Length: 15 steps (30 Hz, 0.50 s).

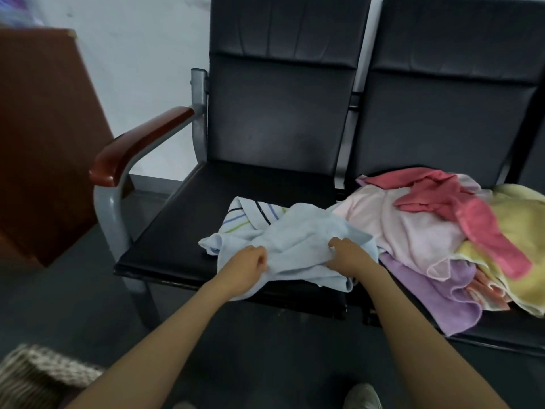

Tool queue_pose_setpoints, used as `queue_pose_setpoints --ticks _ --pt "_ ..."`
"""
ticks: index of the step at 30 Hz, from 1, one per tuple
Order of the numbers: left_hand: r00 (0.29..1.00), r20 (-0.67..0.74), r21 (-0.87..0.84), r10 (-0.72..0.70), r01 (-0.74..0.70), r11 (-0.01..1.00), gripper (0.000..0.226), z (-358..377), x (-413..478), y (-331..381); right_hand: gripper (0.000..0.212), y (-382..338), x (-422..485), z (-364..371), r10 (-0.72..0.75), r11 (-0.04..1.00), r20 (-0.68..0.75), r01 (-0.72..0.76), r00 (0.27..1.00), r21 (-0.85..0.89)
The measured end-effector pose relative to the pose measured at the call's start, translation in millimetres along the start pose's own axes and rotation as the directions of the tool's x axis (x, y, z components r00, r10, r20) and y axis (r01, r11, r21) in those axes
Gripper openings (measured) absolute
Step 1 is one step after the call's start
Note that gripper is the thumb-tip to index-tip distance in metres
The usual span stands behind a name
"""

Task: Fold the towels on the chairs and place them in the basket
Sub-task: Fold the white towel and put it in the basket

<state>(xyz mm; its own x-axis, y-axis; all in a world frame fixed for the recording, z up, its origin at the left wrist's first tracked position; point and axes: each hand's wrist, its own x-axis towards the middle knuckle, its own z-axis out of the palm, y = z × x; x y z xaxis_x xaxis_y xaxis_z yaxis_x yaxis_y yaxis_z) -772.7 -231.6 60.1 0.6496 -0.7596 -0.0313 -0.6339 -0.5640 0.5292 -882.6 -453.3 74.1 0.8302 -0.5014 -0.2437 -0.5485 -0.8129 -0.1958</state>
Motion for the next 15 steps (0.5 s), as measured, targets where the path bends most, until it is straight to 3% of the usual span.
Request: queue_pose_setpoints --ticks 2,6,9,10,12,15 --pt "0.998 -0.01 -0.02 -0.058 0.058 0.998 0.017 -8 0 -6 0.04 2 0 0 0.017 0.992 -0.04 -0.012 0.999 0.123" --pt "0.987 0.002 0.011 -0.158 0.158 0.987 0.019 -21 -6 -22 0.008 -1 2 2 -0.014 0.964 -0.122 0.046 0.992 0.263" --pt "0.962 -0.104 0.063 -0.253 0.261 0.963 0.004 -29 -10 -28 0.041 -10 0 5 -0.08 0.962 -0.136 0.112 0.988 0.248" --pt "0.942 -0.189 0.015 -0.279 0.286 0.958 0.003 -32 -10 -28 0.049 -13 0 6 -0.101 0.963 -0.157 0.137 0.982 0.234" --pt "0.868 -0.348 -0.24 -0.355 0.284 0.929 0.007 -39 -11 -23 0.056 -19 0 7 -0.115 0.962 -0.209 0.161 0.971 0.22" --pt "0.791 -0.37 -0.636 -0.487 0.166 0.754 0.011 -43 -11 -14 0.058 -27 4 8 -0.112 0.952 -0.221 0.168 0.969 0.255"
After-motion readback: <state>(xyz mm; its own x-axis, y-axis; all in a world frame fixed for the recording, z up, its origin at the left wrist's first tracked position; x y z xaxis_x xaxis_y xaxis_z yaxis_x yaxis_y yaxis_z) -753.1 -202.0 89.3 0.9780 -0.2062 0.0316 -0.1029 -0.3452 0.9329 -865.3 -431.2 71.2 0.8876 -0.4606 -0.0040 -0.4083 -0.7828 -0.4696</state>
